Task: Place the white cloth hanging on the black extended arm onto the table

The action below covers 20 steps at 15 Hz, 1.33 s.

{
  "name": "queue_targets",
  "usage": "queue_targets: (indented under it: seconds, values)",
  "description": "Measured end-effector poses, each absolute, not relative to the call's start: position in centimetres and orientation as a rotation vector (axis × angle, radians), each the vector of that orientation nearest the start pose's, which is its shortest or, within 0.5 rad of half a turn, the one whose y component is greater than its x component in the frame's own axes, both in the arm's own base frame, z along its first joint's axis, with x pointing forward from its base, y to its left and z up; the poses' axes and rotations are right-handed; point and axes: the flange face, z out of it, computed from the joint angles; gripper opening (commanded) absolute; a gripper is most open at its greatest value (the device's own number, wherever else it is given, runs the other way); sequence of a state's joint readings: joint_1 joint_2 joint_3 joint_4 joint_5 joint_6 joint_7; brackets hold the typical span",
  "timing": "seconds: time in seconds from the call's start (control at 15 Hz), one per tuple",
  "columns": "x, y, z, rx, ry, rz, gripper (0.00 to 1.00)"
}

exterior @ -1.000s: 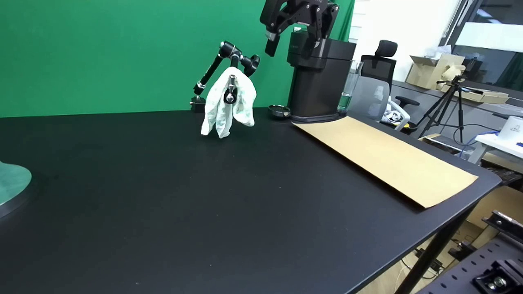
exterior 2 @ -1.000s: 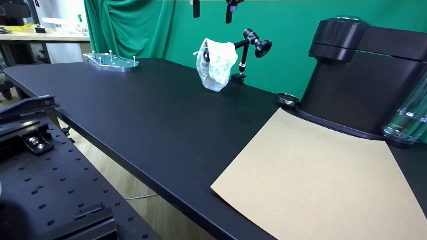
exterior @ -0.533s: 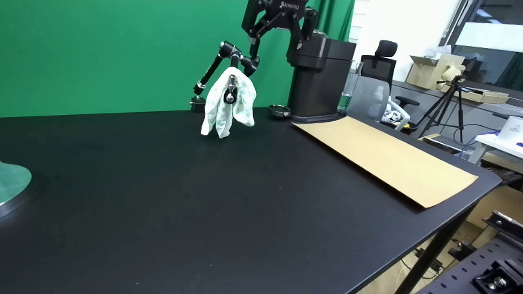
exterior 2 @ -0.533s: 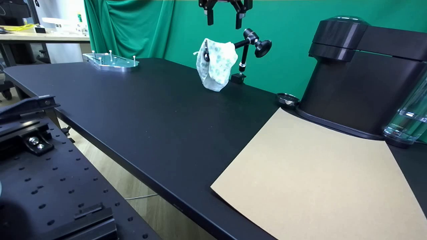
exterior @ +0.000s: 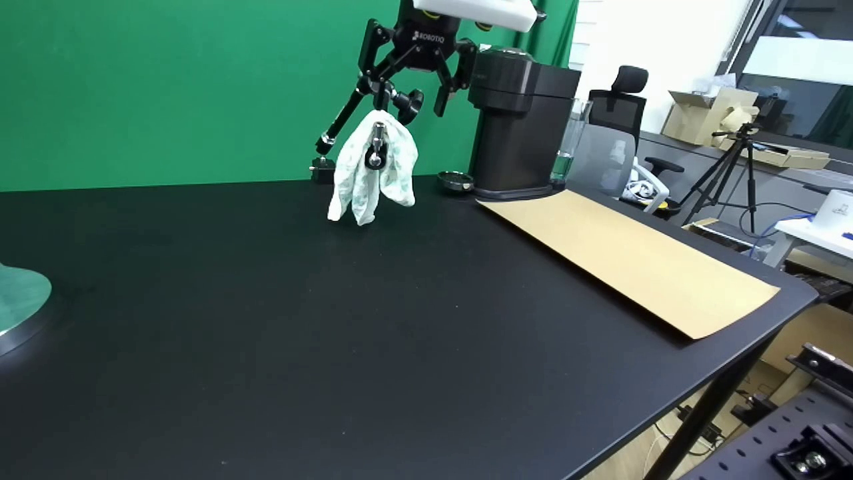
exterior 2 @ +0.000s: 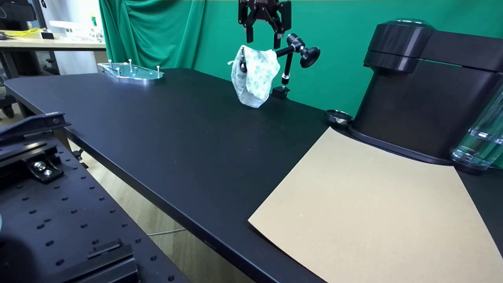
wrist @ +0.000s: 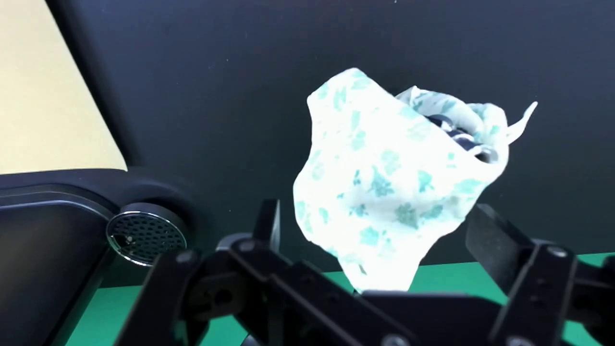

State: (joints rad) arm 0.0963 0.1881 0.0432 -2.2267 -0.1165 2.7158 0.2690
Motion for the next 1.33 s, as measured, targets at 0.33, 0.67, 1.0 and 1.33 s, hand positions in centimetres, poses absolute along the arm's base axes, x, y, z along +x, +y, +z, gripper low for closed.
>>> queue_targets:
  seconds: [0.33, 0.67, 1.0, 1.33]
  values:
    - [58.0, 9.9, 30.1, -3.093, 0.119, -0.448, 0.38]
    - [58.6, 10.1, 30.0, -3.090, 0.155, -0.449, 0.04]
    - [58.8, 9.7, 30.4, -3.102, 0.187, -0.421, 0.00]
    - [58.3, 9.3, 31.8, -3.121, 0.204, -0.371, 0.00]
